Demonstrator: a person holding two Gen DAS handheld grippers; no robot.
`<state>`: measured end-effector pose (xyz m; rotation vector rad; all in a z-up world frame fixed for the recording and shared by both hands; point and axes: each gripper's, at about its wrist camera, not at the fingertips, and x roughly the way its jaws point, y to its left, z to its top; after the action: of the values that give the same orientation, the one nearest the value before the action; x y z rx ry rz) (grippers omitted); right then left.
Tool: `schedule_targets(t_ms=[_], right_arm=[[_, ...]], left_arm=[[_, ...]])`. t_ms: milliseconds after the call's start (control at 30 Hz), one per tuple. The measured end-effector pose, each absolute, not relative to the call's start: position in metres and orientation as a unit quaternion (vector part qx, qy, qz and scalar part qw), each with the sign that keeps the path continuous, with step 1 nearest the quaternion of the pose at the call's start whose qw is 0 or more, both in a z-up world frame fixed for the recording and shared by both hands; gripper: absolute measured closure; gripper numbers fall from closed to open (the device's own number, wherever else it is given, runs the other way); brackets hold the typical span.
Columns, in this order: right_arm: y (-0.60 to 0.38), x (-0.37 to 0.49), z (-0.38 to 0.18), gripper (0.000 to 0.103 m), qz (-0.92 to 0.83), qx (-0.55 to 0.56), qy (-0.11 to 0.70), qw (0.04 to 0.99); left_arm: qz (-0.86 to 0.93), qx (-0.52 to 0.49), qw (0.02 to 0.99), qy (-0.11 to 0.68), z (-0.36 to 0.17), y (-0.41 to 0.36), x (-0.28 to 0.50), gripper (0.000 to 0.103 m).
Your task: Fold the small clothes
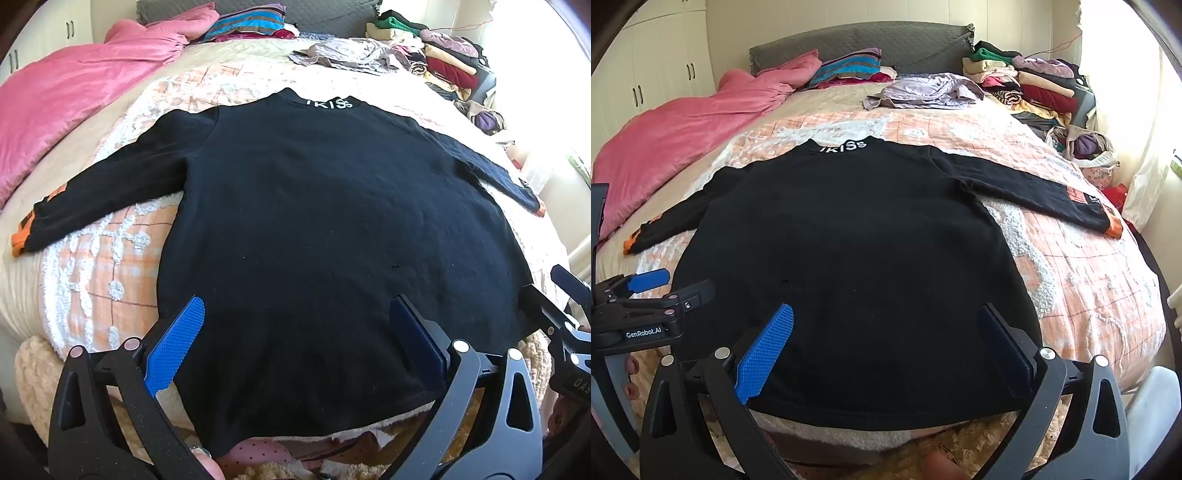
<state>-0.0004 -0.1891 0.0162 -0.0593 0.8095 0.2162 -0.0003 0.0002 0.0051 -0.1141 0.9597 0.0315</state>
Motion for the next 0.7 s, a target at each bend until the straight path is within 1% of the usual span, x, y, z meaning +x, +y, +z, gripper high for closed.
schedule_targets(t_ms=[700], right_arm=[[-0.1886,-0.0009,0.0180,0.004,0.106,-0.029,0.392,0.913]], left_arm=[[0.016,-0.054,0.887,0.458,0.0083,-0.0001,-0.0017,0.009]])
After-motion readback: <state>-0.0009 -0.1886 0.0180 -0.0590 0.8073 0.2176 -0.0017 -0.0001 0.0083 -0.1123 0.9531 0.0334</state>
